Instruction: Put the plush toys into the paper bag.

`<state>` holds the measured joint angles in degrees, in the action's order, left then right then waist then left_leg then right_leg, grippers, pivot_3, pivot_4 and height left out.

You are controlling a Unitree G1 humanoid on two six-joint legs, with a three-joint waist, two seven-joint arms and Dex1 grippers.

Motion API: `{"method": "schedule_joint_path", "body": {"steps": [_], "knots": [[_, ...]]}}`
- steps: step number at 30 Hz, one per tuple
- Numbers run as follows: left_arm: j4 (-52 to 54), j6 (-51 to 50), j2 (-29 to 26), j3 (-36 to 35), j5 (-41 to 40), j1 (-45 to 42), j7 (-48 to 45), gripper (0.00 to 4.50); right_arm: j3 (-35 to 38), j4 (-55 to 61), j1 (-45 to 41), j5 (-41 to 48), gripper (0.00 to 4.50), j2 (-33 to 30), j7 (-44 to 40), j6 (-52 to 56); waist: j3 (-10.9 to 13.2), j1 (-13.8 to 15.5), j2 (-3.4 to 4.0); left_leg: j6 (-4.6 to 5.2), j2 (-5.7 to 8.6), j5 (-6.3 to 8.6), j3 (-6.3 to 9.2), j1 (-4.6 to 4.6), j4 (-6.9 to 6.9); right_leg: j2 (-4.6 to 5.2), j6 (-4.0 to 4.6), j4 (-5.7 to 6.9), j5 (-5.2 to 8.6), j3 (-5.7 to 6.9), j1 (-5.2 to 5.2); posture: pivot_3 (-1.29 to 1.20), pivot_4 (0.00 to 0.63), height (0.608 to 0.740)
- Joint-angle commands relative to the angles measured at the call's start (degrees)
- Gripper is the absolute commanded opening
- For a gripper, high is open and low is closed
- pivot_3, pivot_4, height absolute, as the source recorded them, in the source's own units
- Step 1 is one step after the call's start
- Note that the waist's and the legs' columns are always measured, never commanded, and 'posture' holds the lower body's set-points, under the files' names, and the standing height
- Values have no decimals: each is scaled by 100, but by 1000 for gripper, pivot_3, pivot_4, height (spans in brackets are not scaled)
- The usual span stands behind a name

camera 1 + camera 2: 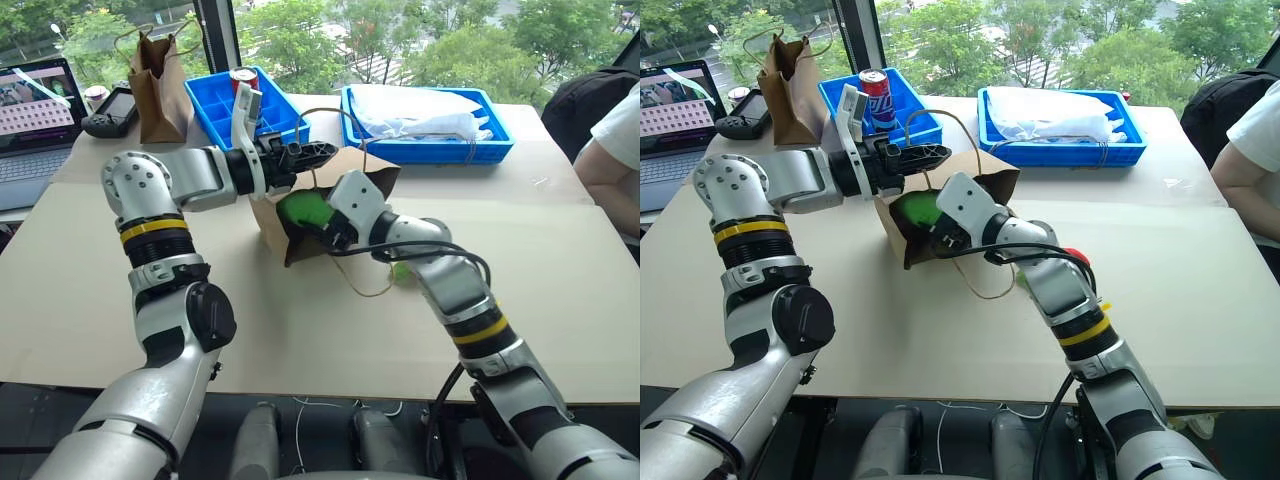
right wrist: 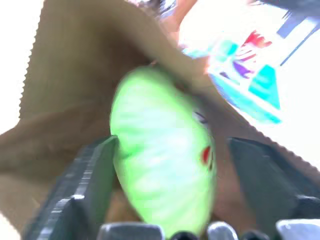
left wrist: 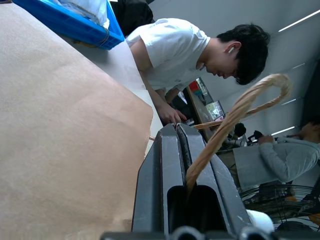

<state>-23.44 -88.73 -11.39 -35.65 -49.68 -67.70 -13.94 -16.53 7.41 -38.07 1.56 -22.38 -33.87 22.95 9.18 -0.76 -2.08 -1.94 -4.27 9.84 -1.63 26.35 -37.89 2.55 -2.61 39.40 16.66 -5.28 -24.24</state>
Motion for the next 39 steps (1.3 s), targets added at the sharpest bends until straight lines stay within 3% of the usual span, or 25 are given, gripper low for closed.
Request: {"method": "schedule_joint_path", "body": {"steps": [1,8,14,17,24,30,37,39], "knots": [[107,80,-67,46,-102,-44,-110,0,552,1212,429,551,4116,-545,-481,837,0,-4,0,0,0,0,0,1,2,0,0,0,0,1,3,0,150,689],[124,111,-61,122,-110,43,-179,0,1447,2151,1046,1482,4116,-1375,-977,1940,0,-38,0,0,0,-1,3,-5,2,-4,0,0,0,0,2,0,150,689],[303,-18,-61,175,-155,160,-203,0,1739,1008,1431,913,4116,-2551,-1175,1242,1,-9,-1,0,5,-1,3,-5,2,1,0,-9,1,-1,9,0,150,689],[330,-9,-64,206,-145,181,-229,0,1529,9,1380,687,4116,-2488,-1176,560,1,-17,-1,0,6,-1,3,-6,2,0,0,-10,1,-2,8,0,150,689],[386,-15,-69,209,-157,182,-241,0,1197,-2140,877,350,4116,-1660,-1027,-522,4,-113,3,-1,10,-3,4,-10,3,1,0,-3,0,-10,7,0,150,689],[460,-31,-77,180,-151,213,-218,0,1326,-2376,916,435,2419,-1537,-1134,-654,3,-150,4,-4,9,-4,6,-16,2,1,-1,-3,0,-8,17,0,150,689],[427,6,-40,207,-128,221,-228,0,1861,-991,1281,937,91,-1970,-1315,309,3,-125,4,-4,12,-4,7,-15,2,4,-2,-2,1,-8,17,0,150,689],[401,18,-39,226,-121,214,-245,0,2097,-418,1308,1141,38,-2158,-1338,645,3,-123,4,-4,14,-4,7,-11,2,5,-2,-2,1,-9,14,0,150,689]]}}
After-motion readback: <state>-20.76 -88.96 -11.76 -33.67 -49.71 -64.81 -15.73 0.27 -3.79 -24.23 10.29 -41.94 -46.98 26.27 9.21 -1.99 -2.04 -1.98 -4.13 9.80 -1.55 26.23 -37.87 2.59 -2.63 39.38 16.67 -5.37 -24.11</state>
